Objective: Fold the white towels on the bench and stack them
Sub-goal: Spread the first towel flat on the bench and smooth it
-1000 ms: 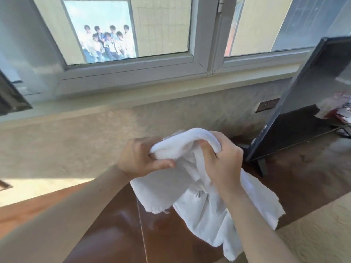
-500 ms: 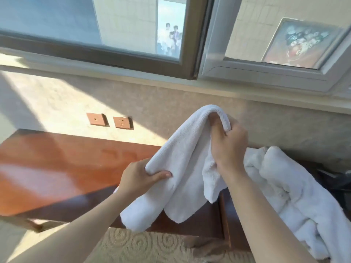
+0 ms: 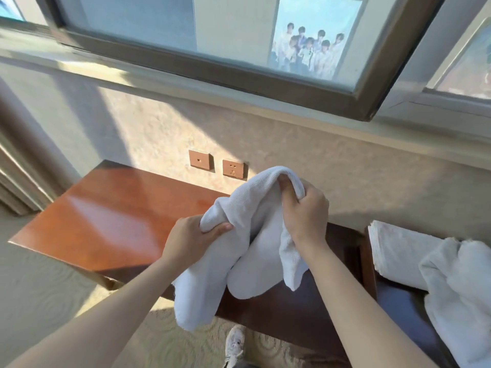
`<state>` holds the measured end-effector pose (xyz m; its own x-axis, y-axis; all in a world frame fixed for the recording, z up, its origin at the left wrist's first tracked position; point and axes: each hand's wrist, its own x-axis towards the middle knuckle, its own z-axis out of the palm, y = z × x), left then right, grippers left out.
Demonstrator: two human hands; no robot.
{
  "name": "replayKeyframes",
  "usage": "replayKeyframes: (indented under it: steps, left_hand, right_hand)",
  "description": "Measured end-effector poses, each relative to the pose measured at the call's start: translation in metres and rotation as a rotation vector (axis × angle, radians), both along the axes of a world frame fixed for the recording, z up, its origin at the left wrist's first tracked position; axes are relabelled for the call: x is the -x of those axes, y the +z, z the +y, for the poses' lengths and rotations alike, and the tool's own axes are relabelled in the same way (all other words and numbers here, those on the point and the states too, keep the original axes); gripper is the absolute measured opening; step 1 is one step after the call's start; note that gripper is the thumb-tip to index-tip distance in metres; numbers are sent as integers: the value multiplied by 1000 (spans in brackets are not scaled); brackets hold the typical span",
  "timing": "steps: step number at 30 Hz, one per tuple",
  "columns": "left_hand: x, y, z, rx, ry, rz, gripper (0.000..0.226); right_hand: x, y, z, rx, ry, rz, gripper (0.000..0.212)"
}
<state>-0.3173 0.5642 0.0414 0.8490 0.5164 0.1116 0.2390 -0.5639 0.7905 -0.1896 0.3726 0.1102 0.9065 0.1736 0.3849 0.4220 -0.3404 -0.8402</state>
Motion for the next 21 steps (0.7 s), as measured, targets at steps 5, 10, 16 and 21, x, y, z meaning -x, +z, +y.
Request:
replayKeyframes:
  steps: [5, 10, 16, 21]
  left_hand:
    - [-34, 1, 55, -133, 4, 101, 79]
    - [-86, 8, 107, -389, -92, 177, 50]
    - [-163, 44, 161, -783, -277, -32, 72]
    - [-197, 68, 209, -982, -411, -309, 59]
  right_hand:
    - [-46, -35, 15, 64, -65, 87, 43]
    - [-109, -72, 22, 172, -119, 211, 49]
    - [-165, -55, 18, 350, -120, -104, 43]
    - [-169, -35, 13, 370, -111, -423, 41]
